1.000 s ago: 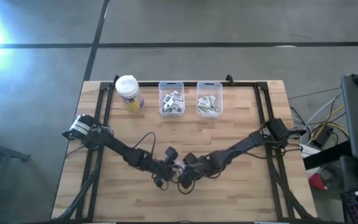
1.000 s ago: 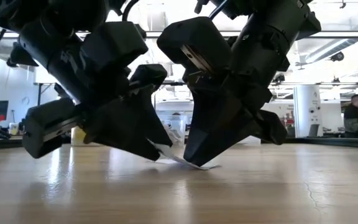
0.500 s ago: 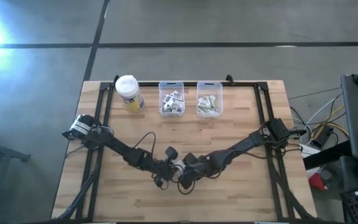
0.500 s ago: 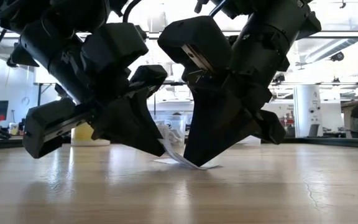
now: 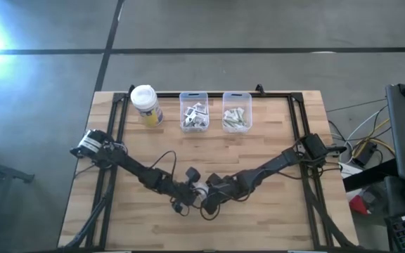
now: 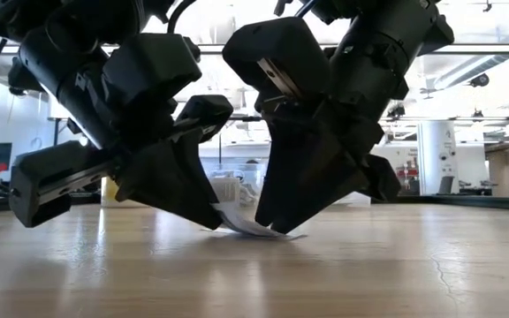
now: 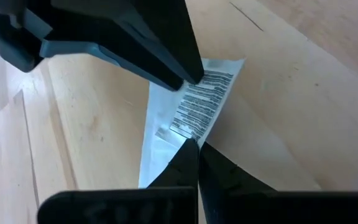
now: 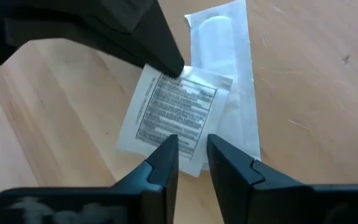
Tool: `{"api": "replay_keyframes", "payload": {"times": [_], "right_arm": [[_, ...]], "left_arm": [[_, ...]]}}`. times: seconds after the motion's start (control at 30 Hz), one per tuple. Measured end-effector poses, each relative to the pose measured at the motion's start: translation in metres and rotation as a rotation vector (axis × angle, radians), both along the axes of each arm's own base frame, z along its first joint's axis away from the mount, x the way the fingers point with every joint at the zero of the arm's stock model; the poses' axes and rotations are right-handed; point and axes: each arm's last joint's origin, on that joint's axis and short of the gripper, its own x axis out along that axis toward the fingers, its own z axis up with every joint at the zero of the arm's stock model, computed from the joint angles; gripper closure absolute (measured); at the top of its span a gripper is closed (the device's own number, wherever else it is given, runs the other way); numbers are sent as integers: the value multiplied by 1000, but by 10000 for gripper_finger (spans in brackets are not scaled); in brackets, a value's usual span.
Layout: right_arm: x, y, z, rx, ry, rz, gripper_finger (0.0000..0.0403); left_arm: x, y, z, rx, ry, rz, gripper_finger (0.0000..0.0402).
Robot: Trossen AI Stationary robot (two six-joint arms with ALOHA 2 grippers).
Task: Pick & Place First Aid Supplies
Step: Put the towelette pack into the left transparent bin
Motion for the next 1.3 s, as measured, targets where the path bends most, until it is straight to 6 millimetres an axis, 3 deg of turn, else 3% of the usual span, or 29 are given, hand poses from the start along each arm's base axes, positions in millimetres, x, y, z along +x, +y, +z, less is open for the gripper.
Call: {"api": "replay_keyframes", "payload": {"times": [0.27, 0.57, 0.87, 1.3], "right_arm": [[0, 2, 10, 18, -17, 67, 286], [-14, 1, 48, -52, -60, 142, 272], [-36, 15, 58, -127, 5, 177, 287], [-44, 33, 56, -156, -21, 154, 307]], "left_arm": [[-1, -1, -1, -3, 8, 17, 401], [-3, 0, 11, -26, -21, 50, 401], [-16, 12, 50, 50, -90, 167, 402], [-54, 66, 112, 276, -117, 414, 401]]}}
